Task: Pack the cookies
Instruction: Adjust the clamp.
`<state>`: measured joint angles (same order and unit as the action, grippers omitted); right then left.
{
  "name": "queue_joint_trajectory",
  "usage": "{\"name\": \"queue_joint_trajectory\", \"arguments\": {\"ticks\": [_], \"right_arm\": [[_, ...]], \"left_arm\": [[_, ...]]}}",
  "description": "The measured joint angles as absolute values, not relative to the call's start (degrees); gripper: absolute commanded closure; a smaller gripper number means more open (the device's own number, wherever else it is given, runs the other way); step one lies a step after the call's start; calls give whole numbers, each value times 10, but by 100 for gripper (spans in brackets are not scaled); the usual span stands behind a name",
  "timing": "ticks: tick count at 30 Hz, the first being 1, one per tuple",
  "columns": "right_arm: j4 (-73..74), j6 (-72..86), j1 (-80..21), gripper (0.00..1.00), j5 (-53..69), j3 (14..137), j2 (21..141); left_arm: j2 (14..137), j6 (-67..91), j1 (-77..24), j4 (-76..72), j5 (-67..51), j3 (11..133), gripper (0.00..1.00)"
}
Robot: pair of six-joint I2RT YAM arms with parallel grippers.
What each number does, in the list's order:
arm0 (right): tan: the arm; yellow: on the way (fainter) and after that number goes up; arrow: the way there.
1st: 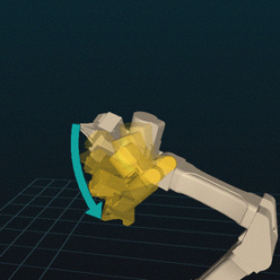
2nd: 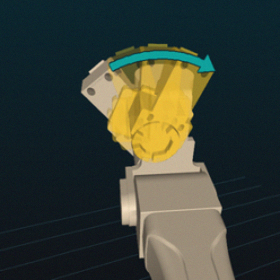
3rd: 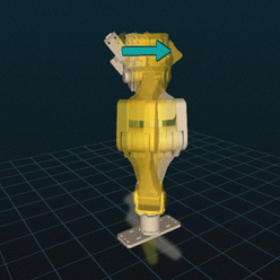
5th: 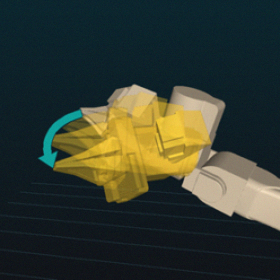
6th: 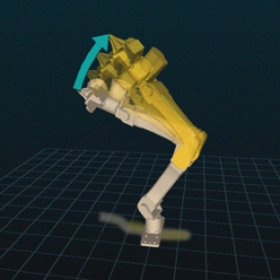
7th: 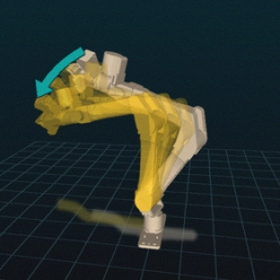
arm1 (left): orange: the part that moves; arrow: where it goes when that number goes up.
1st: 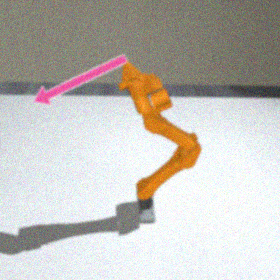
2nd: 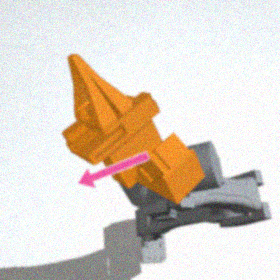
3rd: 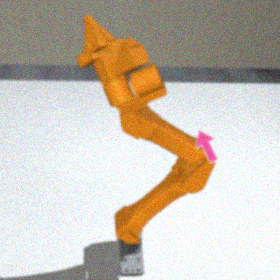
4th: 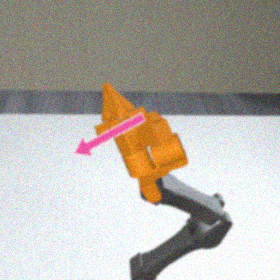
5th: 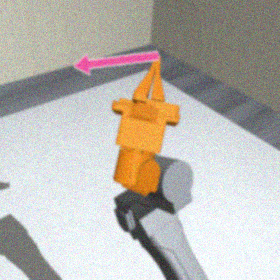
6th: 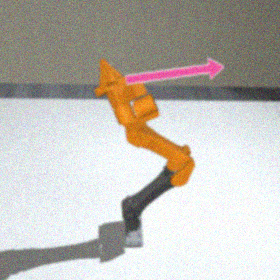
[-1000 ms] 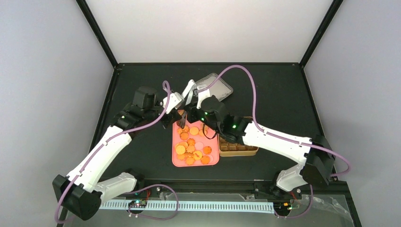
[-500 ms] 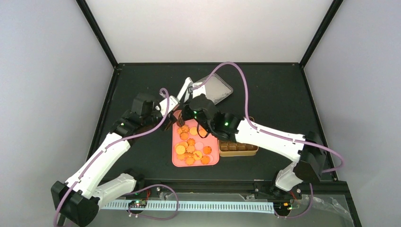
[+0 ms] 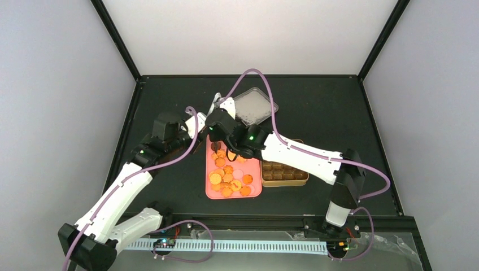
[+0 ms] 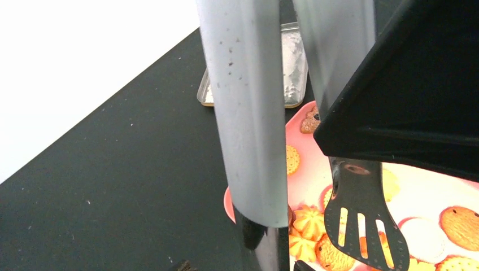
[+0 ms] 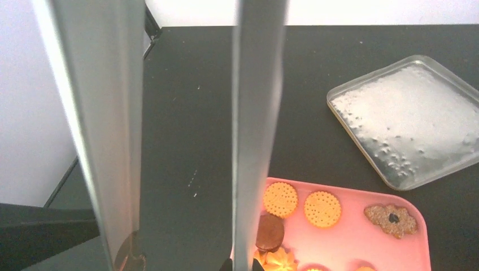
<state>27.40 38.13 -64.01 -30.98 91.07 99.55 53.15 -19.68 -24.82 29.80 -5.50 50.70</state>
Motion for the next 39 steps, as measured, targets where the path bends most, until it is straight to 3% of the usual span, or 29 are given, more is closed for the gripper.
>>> {"name": "queue_joint_trajectory", "arguments": {"ticks": [9, 16, 21, 26, 33, 39], "right_arm": [[326, 422, -640, 91, -300, 933, 1003], [330, 430, -640, 91, -285, 933, 1002], [327, 438, -639, 91, -279, 929, 995], [314, 445, -634, 91, -266, 911, 973], [302, 456, -625, 91, -256, 902, 964], [284, 465, -624, 91, -248, 888, 960]], "left_arm": [[528, -198, -248, 278, -48, 480, 58], [528, -206, -249, 277, -44, 467, 46], [529, -206, -249, 277, -43, 466, 47], [530, -210, -249, 277, -48, 462, 58], [531, -216, -251, 276, -52, 452, 98], [534, -206, -248, 284, -36, 460, 98]]}}
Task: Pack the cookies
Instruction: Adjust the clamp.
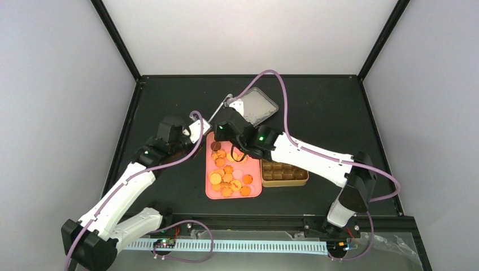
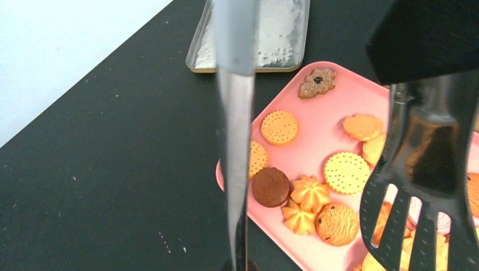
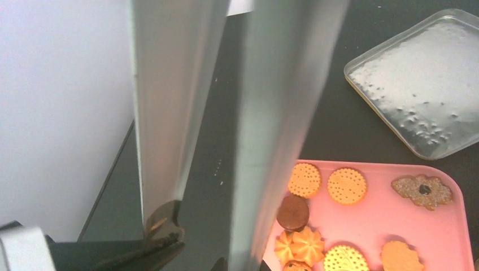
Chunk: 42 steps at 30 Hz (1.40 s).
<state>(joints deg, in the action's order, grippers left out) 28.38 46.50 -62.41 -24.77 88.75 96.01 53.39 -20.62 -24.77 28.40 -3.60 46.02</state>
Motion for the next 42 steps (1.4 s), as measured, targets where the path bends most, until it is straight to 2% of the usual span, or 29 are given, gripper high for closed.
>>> {"name": "queue_joint_trajectory", "arguments": {"ticks": [6, 13, 28, 37, 42], "right_arm": [[209, 449, -624, 91, -252, 799, 909], [159, 407, -630, 92, -290, 767, 877], [115, 377, -632, 90, -345, 668, 835], [94, 337, -633, 71, -272, 669, 804], [94, 321, -633, 47, -218, 685, 805]], "left_arm": [[555, -201, -248, 354, -60, 511, 99], [568, -196, -246, 415, -84, 576, 99], [585, -210, -187, 478, -153, 618, 99], [585, -188, -175, 442, -259, 585, 99], [585, -173, -173, 418, -285, 568, 98]]}}
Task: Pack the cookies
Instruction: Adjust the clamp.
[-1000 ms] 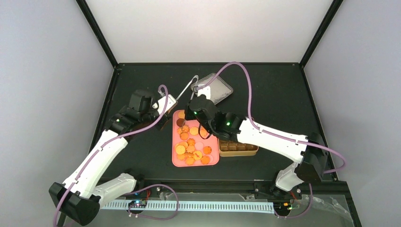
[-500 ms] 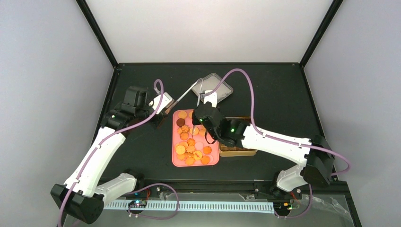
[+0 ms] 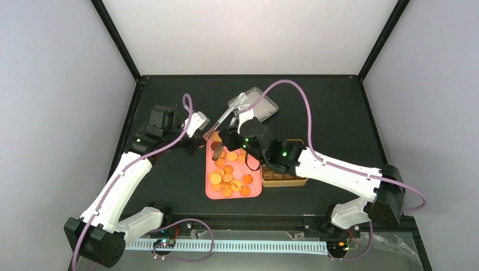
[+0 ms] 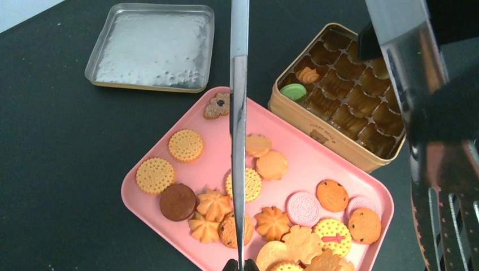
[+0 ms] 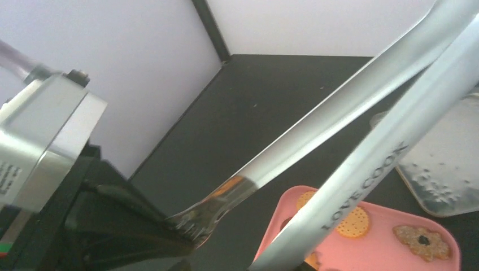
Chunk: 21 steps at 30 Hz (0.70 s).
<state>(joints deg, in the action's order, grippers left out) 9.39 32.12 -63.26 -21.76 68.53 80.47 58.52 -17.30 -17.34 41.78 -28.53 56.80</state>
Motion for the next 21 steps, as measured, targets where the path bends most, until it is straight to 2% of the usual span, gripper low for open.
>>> {"name": "queue_joint_trajectory", "arguments": {"ticks": [6, 10, 16, 21], "right_arm": [[90, 312, -628, 17, -144, 683, 790], [57, 305, -604, 1, -60, 642, 726], [6, 305, -531, 0, 75, 573, 616], [-22, 310, -478, 0, 157, 550, 576]], "left_arm": [[571, -176, -173, 397, -306, 564, 99], [551, -179, -174, 389, -340, 563, 98], [548, -176, -174, 395, -404, 575, 99], [548, -156, -174, 399, -464, 603, 99]]}}
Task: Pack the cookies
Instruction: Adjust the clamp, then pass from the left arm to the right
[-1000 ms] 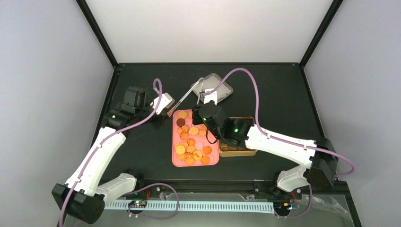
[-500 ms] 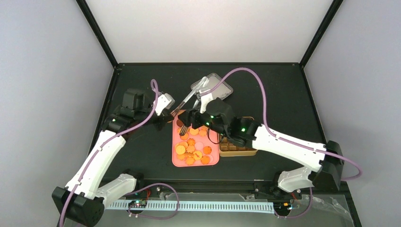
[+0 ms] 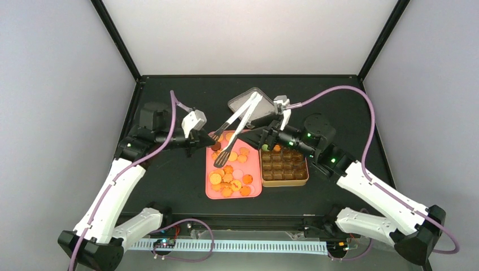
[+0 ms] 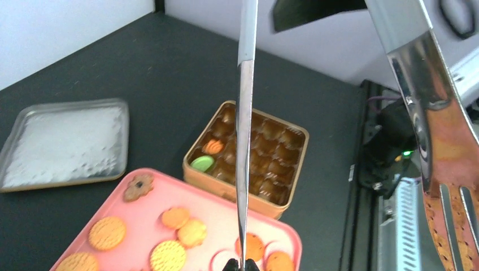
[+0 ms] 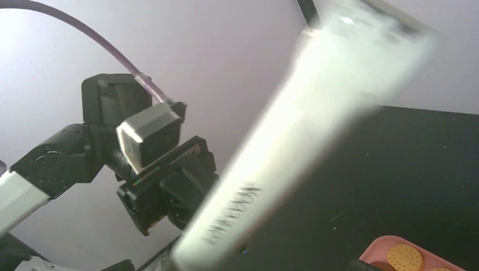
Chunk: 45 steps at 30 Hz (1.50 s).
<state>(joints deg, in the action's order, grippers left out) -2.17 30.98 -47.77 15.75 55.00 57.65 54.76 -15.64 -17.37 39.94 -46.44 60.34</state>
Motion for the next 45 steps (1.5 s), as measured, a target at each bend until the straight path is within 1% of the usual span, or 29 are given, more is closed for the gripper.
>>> {"name": "queue_joint_trajectory", "arguments": {"ticks": [4, 9, 18, 20, 23, 24, 28, 32, 37, 39, 41, 45], "right_arm": [[-56, 332, -445, 0, 213, 526, 579], [-103, 357, -440, 0, 269, 527, 605], [-179, 384, -440, 1, 308, 542, 625], [-187, 388, -440, 6, 309, 547, 634], [-204, 398, -440, 21, 317, 554, 651], [-209, 400, -440, 24, 322, 556, 656], [-240, 418, -440, 29, 350, 564, 671], [-260, 430, -440, 30, 380, 565, 672], [-280, 446, -439, 34, 426, 564, 672], [-286, 450, -438, 38, 432, 564, 672], [-294, 454, -436, 46, 437, 561, 672], [-304, 458, -434, 49, 439, 560, 672]], "left_arm": [[546, -137, -174, 396, -517, 610, 99], [545, -123, -173, 397, -555, 610, 99], [540, -123, -174, 402, -585, 609, 99], [540, -123, -174, 402, -594, 609, 99], [540, -122, -174, 405, -608, 609, 98], [540, -121, -174, 407, -612, 609, 99], [540, -116, -173, 411, -624, 609, 99], [540, -115, -173, 411, -633, 609, 98], [540, -105, -173, 410, -640, 609, 99], [540, -99, -173, 406, -647, 609, 99], [540, -90, -174, 402, -653, 609, 99], [540, -77, -175, 391, -669, 609, 98]]}}
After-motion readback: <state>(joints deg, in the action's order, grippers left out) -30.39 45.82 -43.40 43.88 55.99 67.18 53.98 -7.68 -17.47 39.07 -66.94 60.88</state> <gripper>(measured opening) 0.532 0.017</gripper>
